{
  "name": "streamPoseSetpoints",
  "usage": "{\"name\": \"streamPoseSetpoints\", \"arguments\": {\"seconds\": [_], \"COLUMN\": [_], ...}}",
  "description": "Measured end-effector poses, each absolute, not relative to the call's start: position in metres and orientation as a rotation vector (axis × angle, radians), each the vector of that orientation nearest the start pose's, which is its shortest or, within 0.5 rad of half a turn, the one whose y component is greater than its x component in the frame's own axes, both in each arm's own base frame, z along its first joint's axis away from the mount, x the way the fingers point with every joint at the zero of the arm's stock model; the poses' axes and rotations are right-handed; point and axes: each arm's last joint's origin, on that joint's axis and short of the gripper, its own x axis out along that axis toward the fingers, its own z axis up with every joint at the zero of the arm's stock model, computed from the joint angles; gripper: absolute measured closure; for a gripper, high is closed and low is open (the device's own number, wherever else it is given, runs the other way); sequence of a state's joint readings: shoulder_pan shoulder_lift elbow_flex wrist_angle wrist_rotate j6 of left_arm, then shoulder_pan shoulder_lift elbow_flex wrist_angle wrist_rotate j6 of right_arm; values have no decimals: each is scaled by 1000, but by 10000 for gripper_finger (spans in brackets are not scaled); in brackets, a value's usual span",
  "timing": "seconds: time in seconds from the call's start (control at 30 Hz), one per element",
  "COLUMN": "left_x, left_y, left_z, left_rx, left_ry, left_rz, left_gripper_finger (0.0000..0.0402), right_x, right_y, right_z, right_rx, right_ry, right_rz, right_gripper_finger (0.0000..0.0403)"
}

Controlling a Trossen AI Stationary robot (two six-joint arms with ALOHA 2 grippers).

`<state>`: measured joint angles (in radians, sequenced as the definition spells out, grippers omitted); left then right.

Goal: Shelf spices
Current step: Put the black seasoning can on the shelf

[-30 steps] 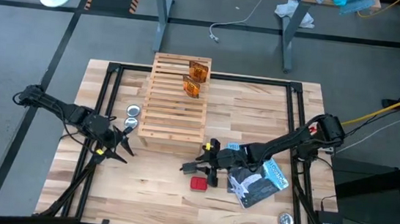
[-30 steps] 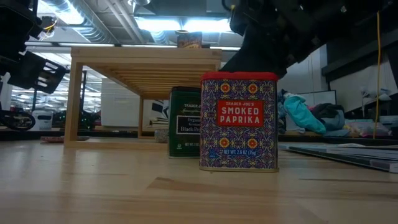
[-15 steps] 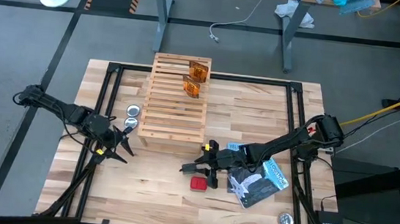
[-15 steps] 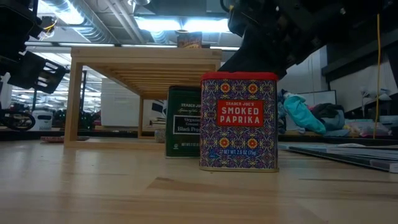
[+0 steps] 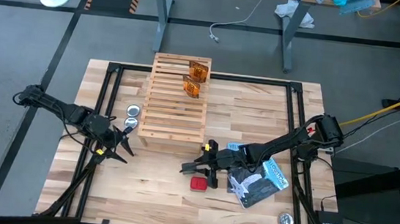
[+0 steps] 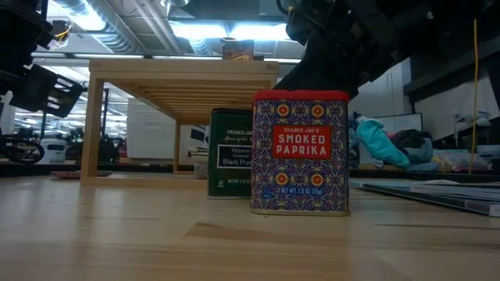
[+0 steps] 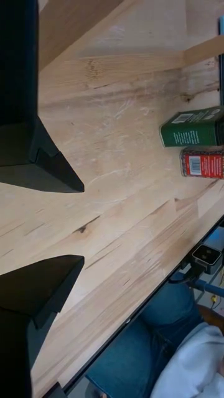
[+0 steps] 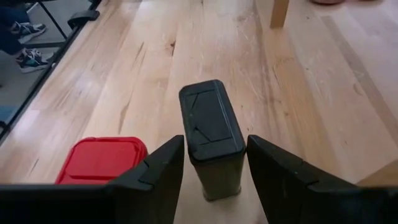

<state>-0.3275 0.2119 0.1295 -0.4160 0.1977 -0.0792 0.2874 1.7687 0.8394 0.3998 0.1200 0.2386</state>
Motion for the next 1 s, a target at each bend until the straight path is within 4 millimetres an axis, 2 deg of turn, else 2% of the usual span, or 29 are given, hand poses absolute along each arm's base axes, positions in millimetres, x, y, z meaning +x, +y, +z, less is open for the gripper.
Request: {"name": "streamPoseSetpoints", "arguments": {"seconds": [0.83, 1.0], "left_x": [89, 89], "left_y": [-36, -36], "left_z": [153, 153], "left_rx": [-43, -43], "left_ry": [523, 523], "left_rz": [-495, -494], "left_gripper_finger": [233, 233], "right_x": [337, 340], "right_y": [95, 97], "right_z": [154, 147], "right_rx": [122, 142], "right_ry": [521, 516], "right_rz": [83, 92], "right_gripper_finger": [221, 221]}}
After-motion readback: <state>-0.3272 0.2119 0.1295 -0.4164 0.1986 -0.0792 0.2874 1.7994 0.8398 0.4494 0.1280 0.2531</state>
